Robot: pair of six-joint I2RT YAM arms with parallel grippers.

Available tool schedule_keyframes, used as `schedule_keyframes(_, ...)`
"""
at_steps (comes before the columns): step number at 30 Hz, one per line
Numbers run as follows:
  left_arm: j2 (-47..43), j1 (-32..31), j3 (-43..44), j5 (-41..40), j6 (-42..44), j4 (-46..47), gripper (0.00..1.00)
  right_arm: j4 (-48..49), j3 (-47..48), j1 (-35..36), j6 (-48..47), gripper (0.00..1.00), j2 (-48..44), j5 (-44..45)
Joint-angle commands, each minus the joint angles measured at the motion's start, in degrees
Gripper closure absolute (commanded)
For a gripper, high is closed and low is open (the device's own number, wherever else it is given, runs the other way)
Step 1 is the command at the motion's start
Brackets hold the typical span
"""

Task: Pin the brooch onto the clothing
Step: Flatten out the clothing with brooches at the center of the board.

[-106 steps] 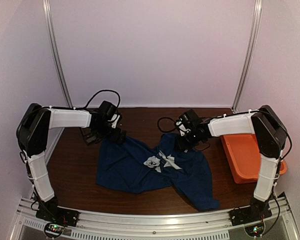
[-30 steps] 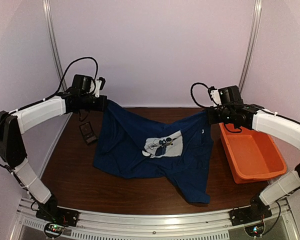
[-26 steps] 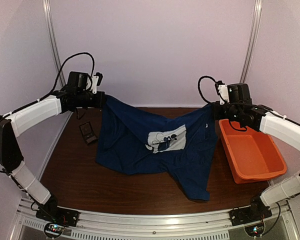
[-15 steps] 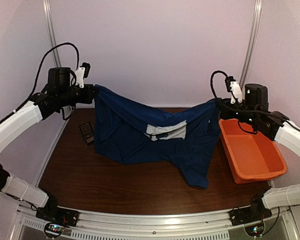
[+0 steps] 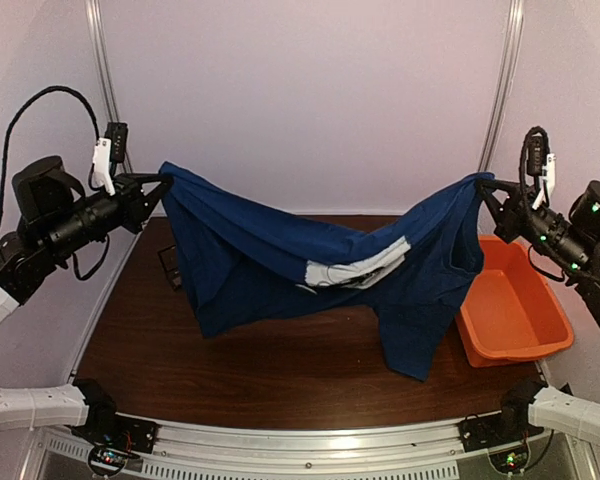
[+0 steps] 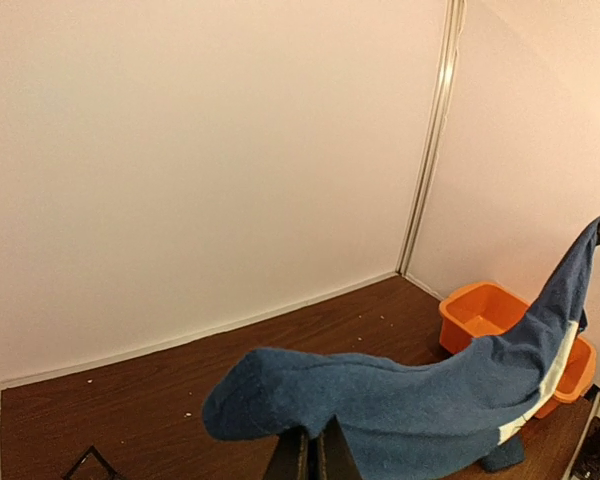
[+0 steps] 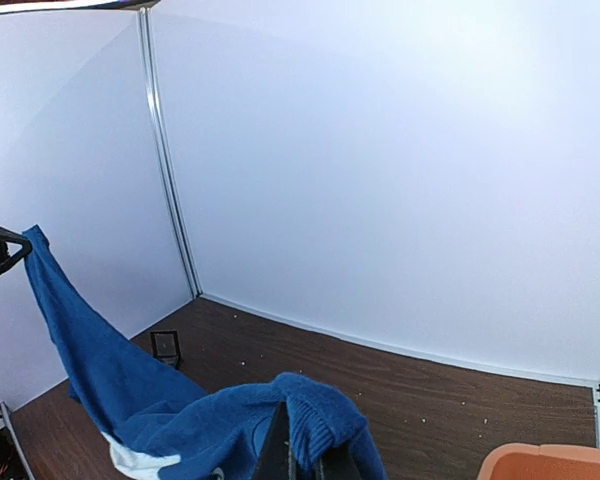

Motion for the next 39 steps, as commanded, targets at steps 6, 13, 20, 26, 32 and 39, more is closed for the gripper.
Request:
schedule_keyframes(6,13.53,-0.10,0.70,-17.82,-3.97,-0.08,1.00,-4.87,5.35,-0.21,2.07,1.00,19.93,25.70)
schedule_keyframes(13,42.32,4.82,12.29,-15.97,-6.86,-0.47,1.00,1.10,10.58,-0.45,1.54,1.00,41.86,29.09)
schedule_keyframes(20,64.45,5.58,26.17,-21.98,-4.09,-2.26,1.00,0.23,19.80,-0.91,-0.78,1.00,58.77,33.18)
schedule_keyframes(26,73.72,6.33,32.37,-27.24,-3.01,-2.04,1.00,-0.54,26.04,-1.40,-1.55,1.00,68.13,35.95)
schedule_keyframes(32,77.92,7.78,37.34,-32.46,-2.58,-2.33,1.00,-1.38,30.64,-1.73,-1.66,1.00,73.36,40.35)
schedule_keyframes(39,86.47,8.03,50.39,-38.71,-0.85,-8.26,1.00,-5.48,36.34,-1.92,-1.36,0.91,77.66,44.42)
